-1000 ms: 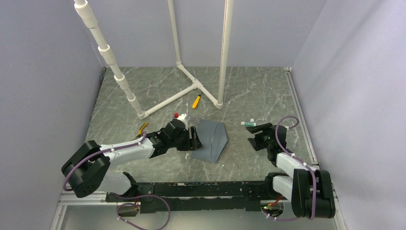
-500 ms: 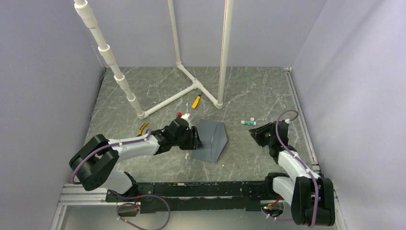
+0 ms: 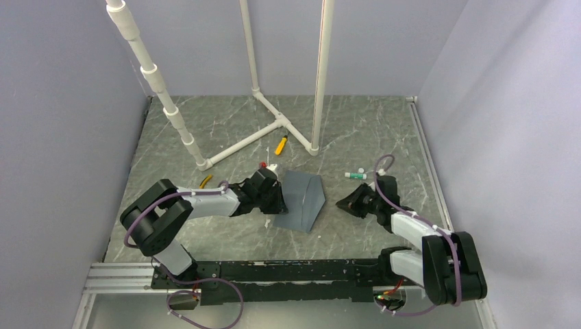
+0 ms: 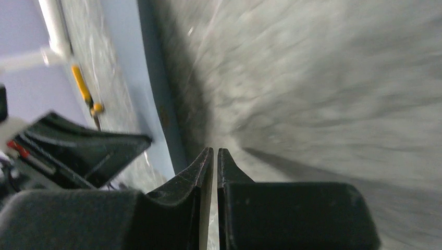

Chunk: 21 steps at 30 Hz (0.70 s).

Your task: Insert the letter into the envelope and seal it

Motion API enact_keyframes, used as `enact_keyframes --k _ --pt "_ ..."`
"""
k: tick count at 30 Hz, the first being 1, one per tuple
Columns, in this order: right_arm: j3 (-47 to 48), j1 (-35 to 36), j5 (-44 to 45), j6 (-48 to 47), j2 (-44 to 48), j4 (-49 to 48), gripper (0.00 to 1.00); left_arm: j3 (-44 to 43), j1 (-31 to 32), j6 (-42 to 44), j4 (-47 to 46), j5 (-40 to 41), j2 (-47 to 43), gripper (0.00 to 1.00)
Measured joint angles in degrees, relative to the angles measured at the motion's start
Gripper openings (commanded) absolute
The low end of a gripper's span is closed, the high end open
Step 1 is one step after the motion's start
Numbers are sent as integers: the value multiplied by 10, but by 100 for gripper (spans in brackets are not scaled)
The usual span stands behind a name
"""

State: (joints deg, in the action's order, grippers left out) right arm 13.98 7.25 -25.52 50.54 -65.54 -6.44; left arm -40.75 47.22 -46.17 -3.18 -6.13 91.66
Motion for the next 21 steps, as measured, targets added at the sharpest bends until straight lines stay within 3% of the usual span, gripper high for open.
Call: enact_keyframes --k 3,15,21 --pt "0 50 -8 0 -16 -22 11 0 1 0 0 1 0 10" --pt "18 131 -40 13 -114 -153 11 0 3 -1 0 6 1 9" --pt "56 181 -34 6 -143 -173 12 0 3 0 0 6 2 3"
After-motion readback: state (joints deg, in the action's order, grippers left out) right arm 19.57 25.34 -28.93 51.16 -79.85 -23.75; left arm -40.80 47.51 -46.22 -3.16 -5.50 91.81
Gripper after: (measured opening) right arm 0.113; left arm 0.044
